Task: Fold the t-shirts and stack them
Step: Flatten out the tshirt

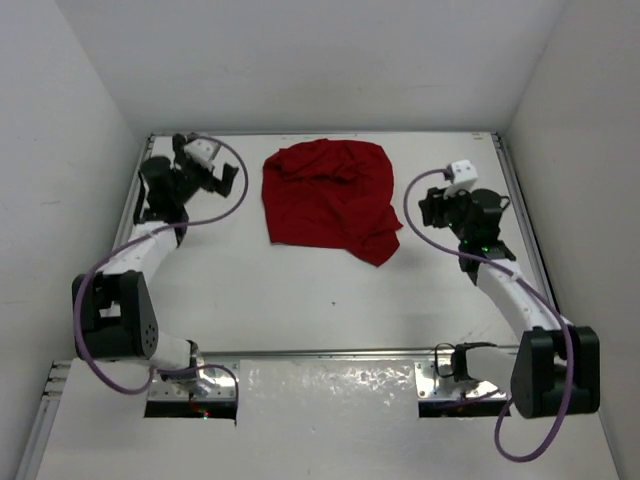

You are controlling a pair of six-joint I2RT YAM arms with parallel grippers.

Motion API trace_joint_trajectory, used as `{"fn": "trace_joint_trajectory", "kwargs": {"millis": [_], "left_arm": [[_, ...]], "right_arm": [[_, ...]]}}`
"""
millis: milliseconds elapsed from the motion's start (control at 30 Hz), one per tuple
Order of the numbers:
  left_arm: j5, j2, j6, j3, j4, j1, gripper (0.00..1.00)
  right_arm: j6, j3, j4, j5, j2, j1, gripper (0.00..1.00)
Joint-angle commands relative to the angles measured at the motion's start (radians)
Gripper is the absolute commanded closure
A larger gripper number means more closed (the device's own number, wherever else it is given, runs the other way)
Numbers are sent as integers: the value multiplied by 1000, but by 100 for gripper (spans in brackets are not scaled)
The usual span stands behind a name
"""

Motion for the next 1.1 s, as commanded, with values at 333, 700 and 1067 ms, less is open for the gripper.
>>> {"fn": "trace_joint_trajectory", "kwargs": {"millis": [333, 700, 1067], "left_arm": [[133, -90, 667, 337, -825, -98, 0], [-110, 122, 872, 272, -1029, -309, 65], [-210, 260, 695, 197, -722, -422, 33]], "right_arm": [[-213, 212, -421, 148, 383, 452, 25], [-151, 344, -467, 189, 647, 480, 52], [-83, 282, -395, 125, 626, 479, 80]]}}
